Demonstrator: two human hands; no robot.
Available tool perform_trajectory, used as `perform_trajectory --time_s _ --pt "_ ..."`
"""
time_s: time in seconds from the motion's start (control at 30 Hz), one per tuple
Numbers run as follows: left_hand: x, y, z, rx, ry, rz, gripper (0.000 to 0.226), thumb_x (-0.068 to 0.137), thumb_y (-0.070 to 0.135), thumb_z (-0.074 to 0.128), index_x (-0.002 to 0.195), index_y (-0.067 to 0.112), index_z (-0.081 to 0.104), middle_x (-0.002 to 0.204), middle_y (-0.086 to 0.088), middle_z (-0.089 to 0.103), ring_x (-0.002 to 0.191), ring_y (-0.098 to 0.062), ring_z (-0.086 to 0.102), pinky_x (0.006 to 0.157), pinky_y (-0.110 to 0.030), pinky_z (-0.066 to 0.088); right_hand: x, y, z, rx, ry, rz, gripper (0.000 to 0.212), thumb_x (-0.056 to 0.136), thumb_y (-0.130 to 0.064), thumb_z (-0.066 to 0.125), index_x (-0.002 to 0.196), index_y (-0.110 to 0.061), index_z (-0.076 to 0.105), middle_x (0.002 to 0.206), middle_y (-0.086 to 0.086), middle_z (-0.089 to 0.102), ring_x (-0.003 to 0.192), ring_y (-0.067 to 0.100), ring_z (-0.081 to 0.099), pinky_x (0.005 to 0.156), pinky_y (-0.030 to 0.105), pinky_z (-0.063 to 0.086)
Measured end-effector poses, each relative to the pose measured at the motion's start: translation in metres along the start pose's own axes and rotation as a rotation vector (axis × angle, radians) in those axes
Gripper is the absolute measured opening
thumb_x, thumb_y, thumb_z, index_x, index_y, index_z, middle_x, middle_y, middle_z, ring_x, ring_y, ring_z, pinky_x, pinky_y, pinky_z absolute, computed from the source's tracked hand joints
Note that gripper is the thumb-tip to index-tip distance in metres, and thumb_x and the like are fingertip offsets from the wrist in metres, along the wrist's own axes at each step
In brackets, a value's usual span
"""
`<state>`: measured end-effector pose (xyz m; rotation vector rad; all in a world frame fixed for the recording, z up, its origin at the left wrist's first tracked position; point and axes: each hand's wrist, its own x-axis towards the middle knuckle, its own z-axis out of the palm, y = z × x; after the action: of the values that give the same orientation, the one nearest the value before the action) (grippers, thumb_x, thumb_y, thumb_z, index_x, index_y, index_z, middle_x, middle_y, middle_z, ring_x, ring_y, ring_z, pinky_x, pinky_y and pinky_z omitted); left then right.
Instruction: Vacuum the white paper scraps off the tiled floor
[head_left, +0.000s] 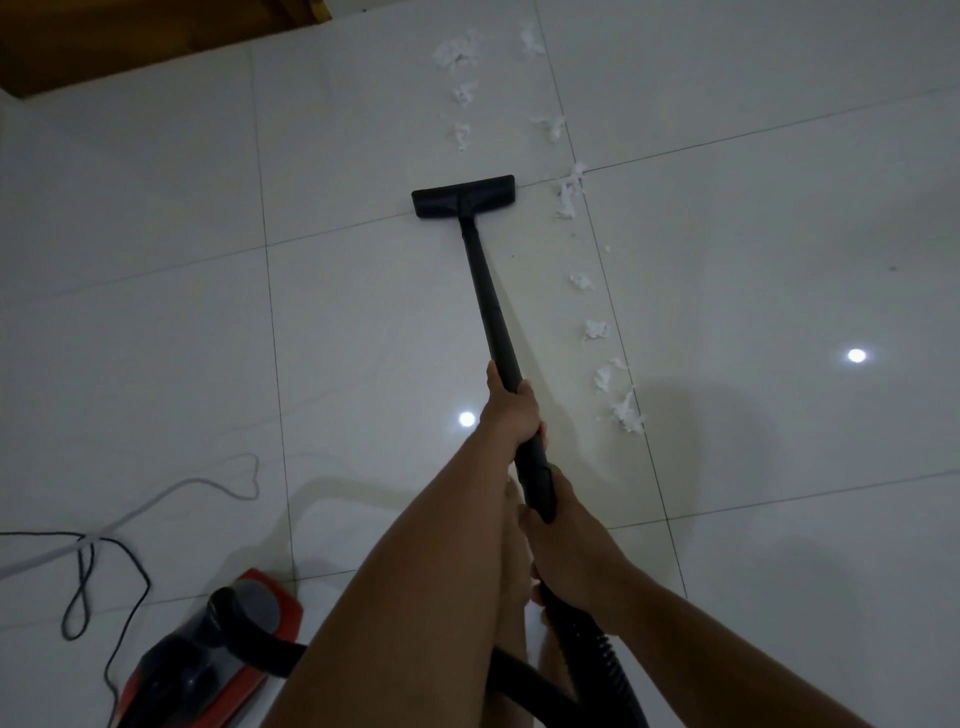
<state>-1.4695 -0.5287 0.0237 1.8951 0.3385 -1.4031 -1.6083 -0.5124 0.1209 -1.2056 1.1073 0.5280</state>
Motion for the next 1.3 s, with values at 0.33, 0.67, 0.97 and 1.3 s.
perform_trajectory --time_s 0.33,0.67,0.97,1.3 --pt "-0.026 0.036 -0.01 -0.013 0.002 -0.065 0.062 0.11 0.032 0.035 0.159 0.05 0.001 0.073 -0.008 0.053 0.053 -0.015 0.05 0.064 -0.035 0.056 -0.023 -0.044 -0.006 0.114 -0.042 0.094 0.042 0.105 -0.027 0.05 0.144 -0.033 0.037 0.088 0.011 0.054 0.06 0.018 0.052 0.04 0.022 0.048" --pt "-0.078 -0.015 0.004 -0.017 -0.007 -0.125 0.055 0.109 0.03 0.036 0.156 0.046 0.013 0.077 -0.008 0.053 0.054 -0.015 0.05 0.071 -0.035 0.055 -0.087 -0.008 -0.001 -0.003 -0.029 0.063 0.034 0.103 -0.026 0.048 0.137 -0.029 0.044 0.086 0.0 0.057 0.08 0.02 0.058 0.096 0.049 0.057" --pt "-0.138 -0.044 0.013 0.006 -0.017 -0.169 0.06 0.109 0.029 0.036 0.158 0.046 0.007 0.078 -0.009 0.054 0.056 -0.016 0.051 0.074 -0.036 0.055 -0.149 0.008 -0.002 -0.02 -0.061 0.104 0.045 0.104 -0.018 0.048 0.148 -0.02 0.039 0.092 0.007 0.058 0.088 0.024 0.058 0.1 0.051 0.053" --pt "-0.133 -0.049 0.013 -0.013 -0.025 -0.176 0.06 0.109 0.027 0.037 0.158 0.048 0.008 0.078 -0.008 0.054 0.057 -0.015 0.051 0.07 -0.034 0.055 -0.144 0.014 0.002 -0.023 -0.065 0.139 0.042 0.102 -0.019 0.048 0.143 -0.022 0.041 0.088 0.005 0.057 0.087 0.025 0.058 0.1 0.051 0.053"
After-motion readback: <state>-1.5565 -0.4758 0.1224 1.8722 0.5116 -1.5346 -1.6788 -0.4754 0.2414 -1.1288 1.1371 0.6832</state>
